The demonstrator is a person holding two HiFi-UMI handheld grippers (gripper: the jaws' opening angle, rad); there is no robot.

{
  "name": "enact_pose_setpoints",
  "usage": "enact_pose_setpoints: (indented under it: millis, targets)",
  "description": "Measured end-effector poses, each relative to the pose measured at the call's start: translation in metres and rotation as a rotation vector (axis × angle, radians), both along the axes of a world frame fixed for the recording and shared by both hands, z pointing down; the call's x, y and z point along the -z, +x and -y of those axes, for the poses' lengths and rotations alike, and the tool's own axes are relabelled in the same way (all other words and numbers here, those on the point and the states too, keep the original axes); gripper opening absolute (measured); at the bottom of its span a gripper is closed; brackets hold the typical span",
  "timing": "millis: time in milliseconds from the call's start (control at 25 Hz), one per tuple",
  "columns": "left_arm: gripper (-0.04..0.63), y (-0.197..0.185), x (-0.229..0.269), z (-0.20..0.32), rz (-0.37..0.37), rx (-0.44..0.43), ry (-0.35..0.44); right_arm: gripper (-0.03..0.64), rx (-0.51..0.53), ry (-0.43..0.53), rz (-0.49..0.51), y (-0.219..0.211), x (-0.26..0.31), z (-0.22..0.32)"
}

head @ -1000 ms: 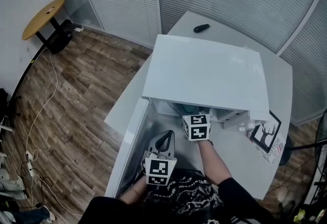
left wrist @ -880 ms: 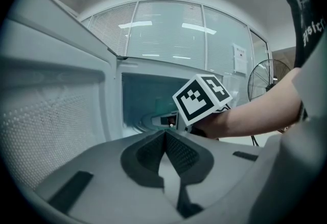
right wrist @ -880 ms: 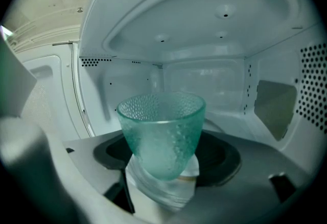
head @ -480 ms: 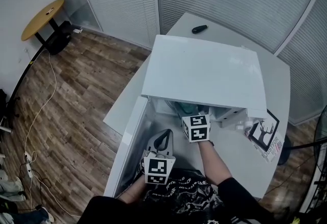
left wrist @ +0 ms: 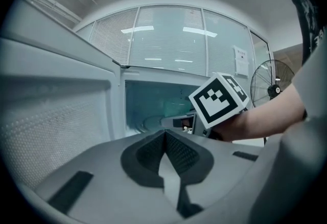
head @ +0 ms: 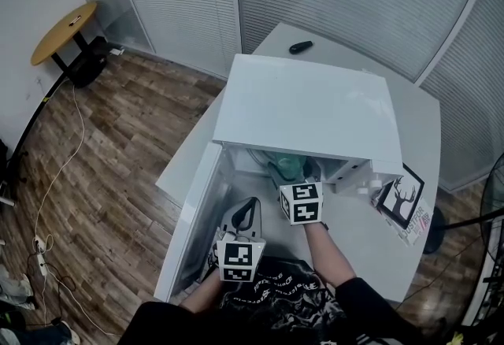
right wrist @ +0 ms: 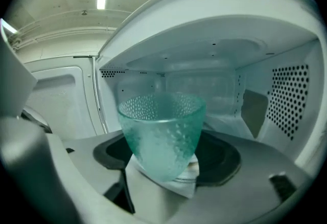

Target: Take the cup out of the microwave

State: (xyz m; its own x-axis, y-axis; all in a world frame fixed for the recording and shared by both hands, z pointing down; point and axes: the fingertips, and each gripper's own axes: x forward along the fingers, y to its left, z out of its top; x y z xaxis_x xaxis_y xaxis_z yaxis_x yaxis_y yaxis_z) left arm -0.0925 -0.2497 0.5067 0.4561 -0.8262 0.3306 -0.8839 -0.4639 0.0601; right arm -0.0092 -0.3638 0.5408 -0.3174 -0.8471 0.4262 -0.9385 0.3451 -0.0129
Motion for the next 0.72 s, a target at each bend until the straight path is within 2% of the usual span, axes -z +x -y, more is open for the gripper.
enact_pose_setpoints:
  millis: [440,720]
  targets:
    - [0.005,0.004,-0.002,-0.021,0.002,0.044,-0.007,0.368,0.016,0.011,0.025,0.014,0.010,-0.042]
    - [0.005,0.013,-0.003,-0.033,0.006,0.073,-0.011,0.368,0.029,-0.019,0.011,0.035,0.004,-0.072]
